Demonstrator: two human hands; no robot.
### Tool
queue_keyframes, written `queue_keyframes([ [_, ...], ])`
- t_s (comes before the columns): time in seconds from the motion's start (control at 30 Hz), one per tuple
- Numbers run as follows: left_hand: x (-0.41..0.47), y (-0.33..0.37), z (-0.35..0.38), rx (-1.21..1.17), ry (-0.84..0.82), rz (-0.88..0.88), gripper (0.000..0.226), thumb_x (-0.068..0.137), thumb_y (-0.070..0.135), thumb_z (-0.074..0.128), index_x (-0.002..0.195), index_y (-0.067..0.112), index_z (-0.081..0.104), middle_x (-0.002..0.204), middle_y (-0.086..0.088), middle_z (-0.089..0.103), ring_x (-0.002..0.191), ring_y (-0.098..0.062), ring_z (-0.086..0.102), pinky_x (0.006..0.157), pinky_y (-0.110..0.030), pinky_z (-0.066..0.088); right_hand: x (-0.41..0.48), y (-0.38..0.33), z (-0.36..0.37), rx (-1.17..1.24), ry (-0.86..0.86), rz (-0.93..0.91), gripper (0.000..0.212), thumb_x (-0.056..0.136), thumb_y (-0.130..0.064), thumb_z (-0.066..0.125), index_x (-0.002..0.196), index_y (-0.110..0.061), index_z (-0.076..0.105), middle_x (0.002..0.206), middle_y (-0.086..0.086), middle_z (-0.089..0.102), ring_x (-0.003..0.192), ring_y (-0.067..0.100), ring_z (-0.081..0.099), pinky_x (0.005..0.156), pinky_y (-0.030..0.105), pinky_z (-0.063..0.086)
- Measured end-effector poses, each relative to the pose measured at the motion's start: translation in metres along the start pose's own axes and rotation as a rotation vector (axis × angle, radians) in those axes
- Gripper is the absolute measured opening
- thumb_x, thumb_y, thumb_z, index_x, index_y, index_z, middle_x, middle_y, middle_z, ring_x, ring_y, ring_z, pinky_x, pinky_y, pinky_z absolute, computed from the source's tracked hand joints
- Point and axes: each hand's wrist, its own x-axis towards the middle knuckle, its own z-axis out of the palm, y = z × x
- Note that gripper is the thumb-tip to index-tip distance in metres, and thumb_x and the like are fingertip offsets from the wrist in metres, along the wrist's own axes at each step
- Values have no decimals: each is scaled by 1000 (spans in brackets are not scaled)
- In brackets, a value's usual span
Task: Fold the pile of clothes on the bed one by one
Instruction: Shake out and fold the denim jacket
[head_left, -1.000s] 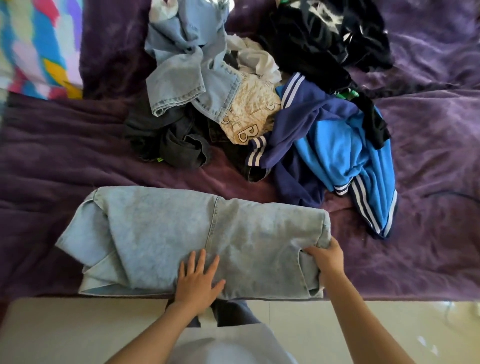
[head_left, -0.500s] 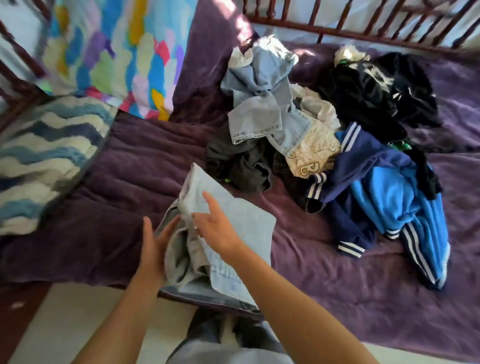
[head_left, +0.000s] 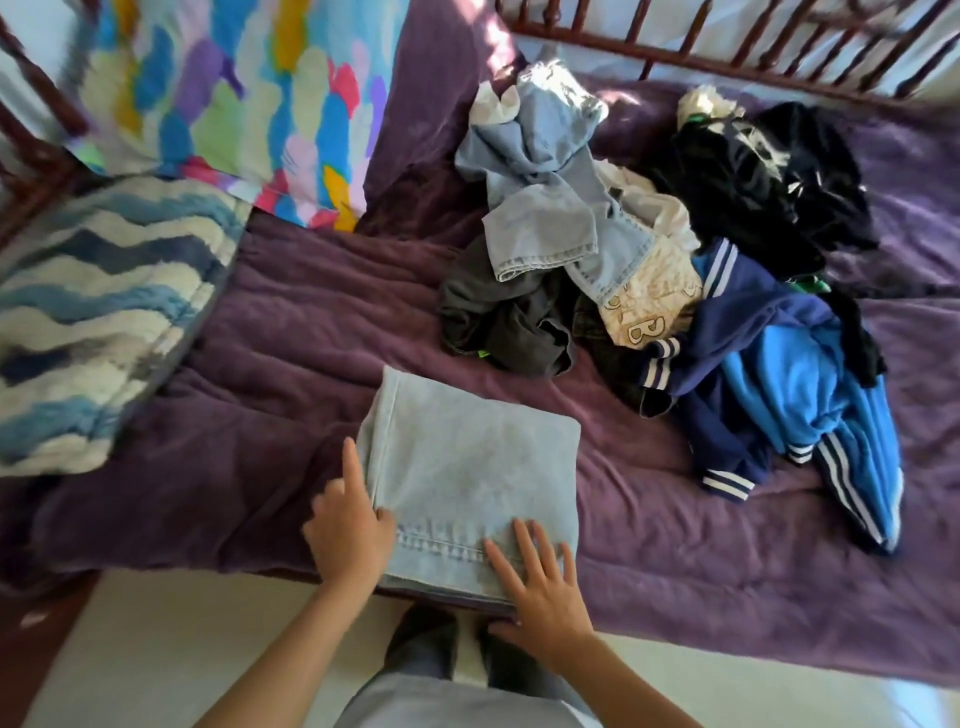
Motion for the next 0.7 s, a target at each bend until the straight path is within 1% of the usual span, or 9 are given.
queue_keyframes([
  [0.1,-30,0,14,366,147,710,75,63,26,76,131,16,47,128,-25,50,116,-43,47,85,-60,44,4,0,3,-38,25,69,122,8,-60,84,123,-36,53,111,13,69,98,31,67,63,51,56],
  [0.17,-39,-5,25,528,22,986,86,47,50,83,125,24,59,130,-19,55,120,-38,49,94,-58,39,9,-1,-6,-59,32,83,114,11,-51,90,120,-38,60,111,17,68,98,33,67,63,50,56],
  [0.23,-36,-9,28,647,-154,929,104,25,59,87,120,24,64,122,-18,62,112,-40,58,90,-57,45,13,2,-14,-75,26,59,101,44,-46,89,135,-35,48,133,26,49,119,40,53,85,52,51],
  [0.3,-27,-12,25,676,-290,783,125,18,50,91,133,24,52,117,-20,64,103,-46,61,80,-57,50,17,10,-13,-41,-5,26,91,78,-32,70,148,-35,13,151,22,18,137,37,26,104,48,35],
  [0.4,-16,-15,26,624,-323,664,120,13,35,94,127,23,58,114,-24,64,99,-47,62,75,-62,50,24,15,-25,-119,115,1,79,76,-22,72,143,-32,33,131,16,47,110,33,53,79,36,51],
  [0.5,-14,-14,30,614,-362,639,104,15,31,94,115,16,68,110,-25,64,95,-45,63,70,-60,51,19,24,-41,-179,36,-61,65,91,-13,50,147,-25,21,133,15,43,113,33,49,80,42,47],
  [0.53,-15,-11,30,596,-350,652,99,22,26,94,117,14,66,107,-24,65,92,-44,64,66,-56,53,15,28,-49,-217,126,-89,64,88,-16,56,145,-24,29,129,15,47,107,33,53,76,40,49],
  [0.6,-17,3,26,564,-261,744,73,54,14,78,123,13,56,95,-20,68,78,-38,66,54,-42,54,2,36,-76,-290,255,-120,66,55,-28,84,118,-26,65,98,10,66,72,24,64,49,26,50],
  [0.7,-17,41,23,436,-60,943,53,70,7,37,116,11,63,76,-14,68,54,-30,61,38,-30,47,-23,61,-109,-375,385,-129,60,26,-37,91,84,-28,77,64,2,66,44,13,57,30,17,38],
])
